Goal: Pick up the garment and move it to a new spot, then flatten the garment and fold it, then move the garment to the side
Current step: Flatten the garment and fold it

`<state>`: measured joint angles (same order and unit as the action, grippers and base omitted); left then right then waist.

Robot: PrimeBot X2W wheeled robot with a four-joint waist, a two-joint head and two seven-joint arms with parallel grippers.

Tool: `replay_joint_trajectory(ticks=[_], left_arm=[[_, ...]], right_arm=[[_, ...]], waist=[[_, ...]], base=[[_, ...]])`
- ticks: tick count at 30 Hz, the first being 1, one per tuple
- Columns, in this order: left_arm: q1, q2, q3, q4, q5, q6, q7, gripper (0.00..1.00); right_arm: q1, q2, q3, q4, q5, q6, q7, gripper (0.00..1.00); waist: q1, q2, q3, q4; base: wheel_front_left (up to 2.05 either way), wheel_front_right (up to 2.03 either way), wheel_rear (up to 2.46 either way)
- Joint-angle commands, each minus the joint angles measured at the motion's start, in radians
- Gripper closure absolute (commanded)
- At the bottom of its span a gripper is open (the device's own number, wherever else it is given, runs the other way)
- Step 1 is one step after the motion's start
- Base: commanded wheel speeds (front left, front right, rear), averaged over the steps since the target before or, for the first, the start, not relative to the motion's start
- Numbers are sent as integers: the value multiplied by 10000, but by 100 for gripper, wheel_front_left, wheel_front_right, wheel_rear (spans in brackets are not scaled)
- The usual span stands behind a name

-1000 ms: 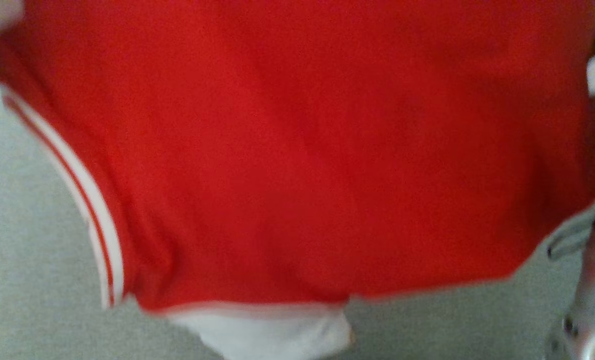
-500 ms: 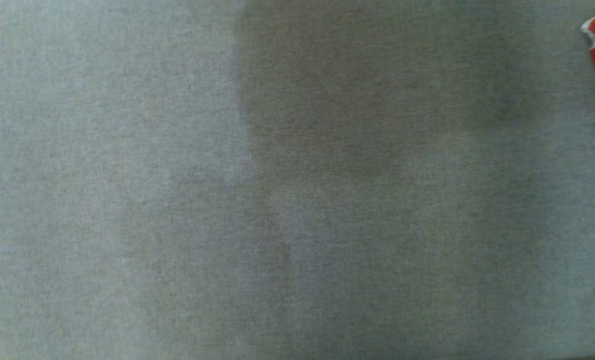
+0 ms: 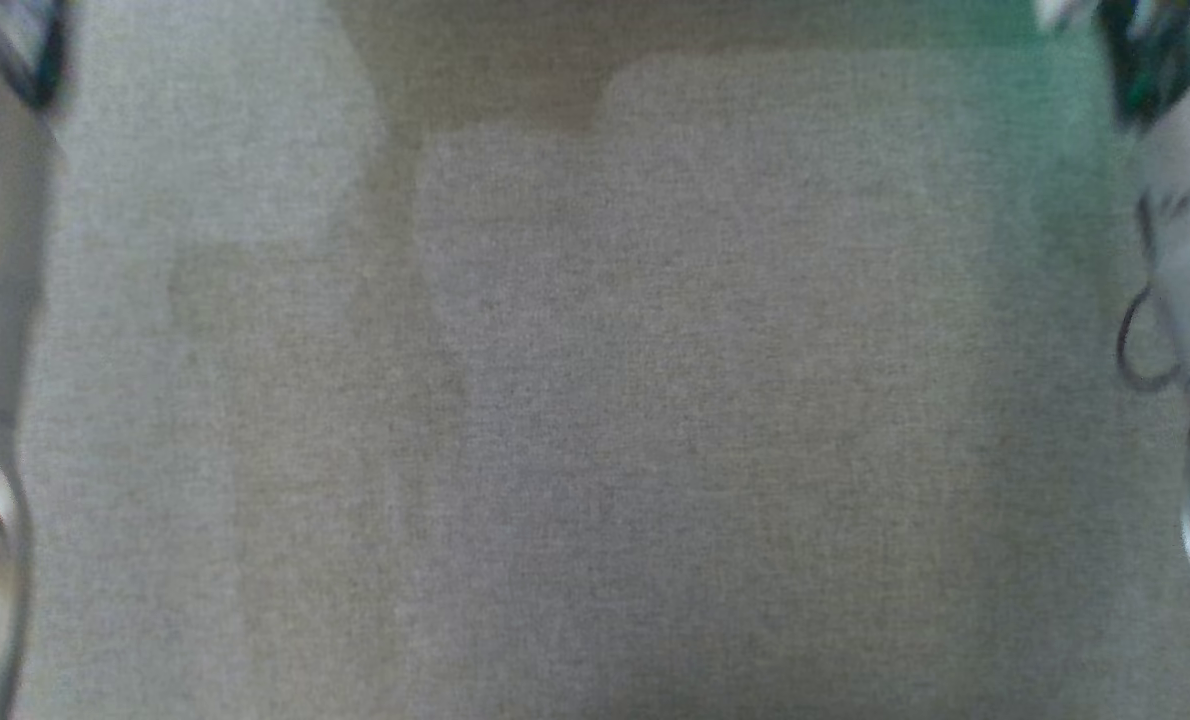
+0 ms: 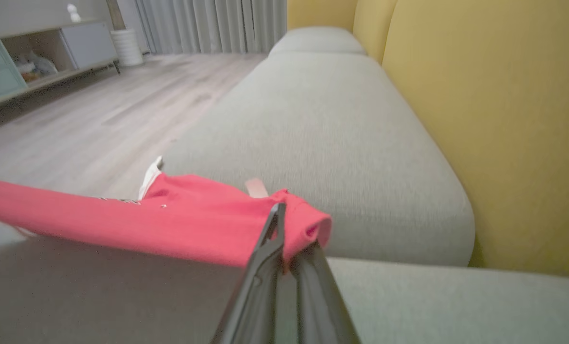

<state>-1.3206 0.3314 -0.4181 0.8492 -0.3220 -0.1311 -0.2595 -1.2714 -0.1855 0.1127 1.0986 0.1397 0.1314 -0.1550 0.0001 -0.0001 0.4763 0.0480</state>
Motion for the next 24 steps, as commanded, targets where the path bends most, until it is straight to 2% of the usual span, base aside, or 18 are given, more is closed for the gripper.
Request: replay_joint_trajectory(ticks=[1,5,10,15,18,19,23,24], left_arm=[[-34,600,-129,-416,-279,12,-20,100],[1481,1068,-1197,-1212,-1209,8,-21,100],[3243,2030,-2785,-2467,-2432,6,10,100],[4496,3406,-4348,-3983,-3309,5,499,100],[5048,4018,-4690,-4824,-4023,5,864,100],[5353,4291,-4715,-5331,-4470,5,949,100],[5808,4789,-4932,-6172,-4904,5,1252,100],[5808,4789,-4932,-6172,-4904,5,1252,100]], right_arm=[[24,13,338,-134,129,-7,44,100],[787,-216,1103,252,777,-7,364,100],[1857,-608,2377,129,1875,-7,1318,100],[2873,-1255,3730,-737,3312,-7,2782,100],[3476,-1799,4473,-1407,4139,-7,3587,100],[3890,-2117,4839,-1833,4752,-7,4107,100],[4610,-2820,5600,-2728,5644,-7,4798,100],[4610,-2820,5600,-2728,5644,-7,4798,100]], waist=[[-1,1,-258,14],[-1,1,-795,25],[-1,1,-1568,15],[-1,1,-2226,-94],[-1,1,-2594,-101],[-1,1,-2851,-91],[-1,1,-3267,-66],[-1,1,-3267,-66]], base=[[0,0,0],[0,0,0],[0,0,0],[0,0,0],[0,0,0],[0,0,0],[0,0,0],[0,0,0]])
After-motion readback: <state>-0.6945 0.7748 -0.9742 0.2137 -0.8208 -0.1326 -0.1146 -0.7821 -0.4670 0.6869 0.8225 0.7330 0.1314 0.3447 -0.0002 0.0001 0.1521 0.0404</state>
